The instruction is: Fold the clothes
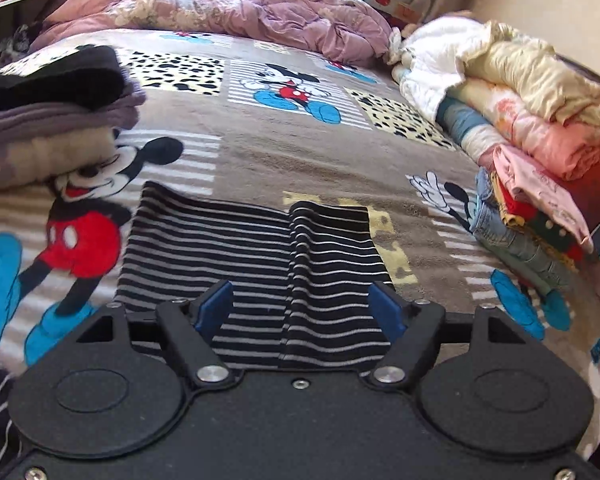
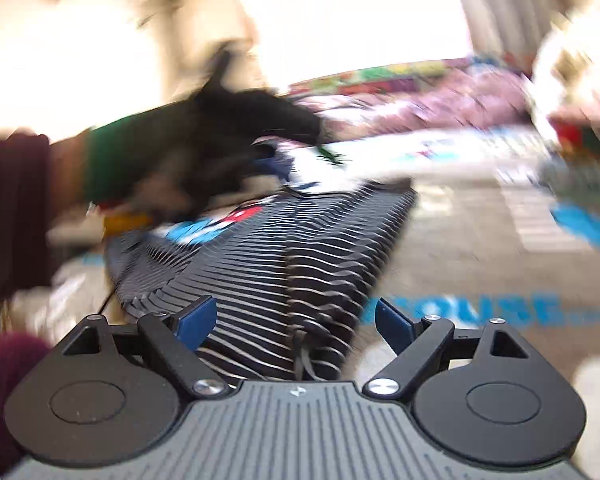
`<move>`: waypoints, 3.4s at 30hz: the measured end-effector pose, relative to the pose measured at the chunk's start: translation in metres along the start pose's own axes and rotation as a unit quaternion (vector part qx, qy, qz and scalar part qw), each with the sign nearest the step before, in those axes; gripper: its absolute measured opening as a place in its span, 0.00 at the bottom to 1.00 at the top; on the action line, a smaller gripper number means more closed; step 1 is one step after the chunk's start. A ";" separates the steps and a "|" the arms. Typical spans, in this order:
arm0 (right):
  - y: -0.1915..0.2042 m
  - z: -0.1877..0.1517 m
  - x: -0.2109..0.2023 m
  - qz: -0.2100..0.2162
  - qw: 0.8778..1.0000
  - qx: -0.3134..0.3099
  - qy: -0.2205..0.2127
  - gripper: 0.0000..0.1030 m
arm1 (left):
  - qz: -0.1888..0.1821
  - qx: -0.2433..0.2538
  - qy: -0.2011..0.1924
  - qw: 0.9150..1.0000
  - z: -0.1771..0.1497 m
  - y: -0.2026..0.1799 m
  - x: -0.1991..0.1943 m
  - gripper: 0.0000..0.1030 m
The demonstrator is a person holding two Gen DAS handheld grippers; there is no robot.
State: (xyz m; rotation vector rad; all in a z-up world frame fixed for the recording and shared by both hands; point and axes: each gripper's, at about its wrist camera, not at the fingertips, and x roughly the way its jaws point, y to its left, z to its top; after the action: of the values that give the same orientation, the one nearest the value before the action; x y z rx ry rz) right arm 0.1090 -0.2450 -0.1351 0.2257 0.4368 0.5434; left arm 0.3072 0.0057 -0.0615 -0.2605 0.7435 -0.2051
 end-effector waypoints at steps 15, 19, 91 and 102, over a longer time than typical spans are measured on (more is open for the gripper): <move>-0.061 -0.027 -0.019 -0.055 0.977 0.204 -0.003 0.85 | 0.028 -0.207 -0.117 0.971 -0.101 0.104 -0.134 0.80; -0.060 -0.031 -0.024 -0.048 0.977 0.206 -0.001 0.88 | 0.050 -0.280 -0.112 0.952 -0.123 0.147 -0.137 0.80; -0.078 -0.003 -0.009 0.069 0.931 0.344 -0.102 0.85 | -0.067 0.112 -0.127 0.983 -0.095 -0.066 -0.065 0.12; -0.125 -0.007 0.022 0.104 0.886 0.442 -0.095 0.90 | -0.053 0.232 -0.076 0.968 -0.128 -0.118 -0.011 0.12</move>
State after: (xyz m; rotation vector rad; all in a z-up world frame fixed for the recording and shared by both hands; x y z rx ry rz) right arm 0.1788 -0.3371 -0.1892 1.2103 0.4471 0.4923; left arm 0.2003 -0.1232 -0.1088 0.1309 0.5111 -0.4480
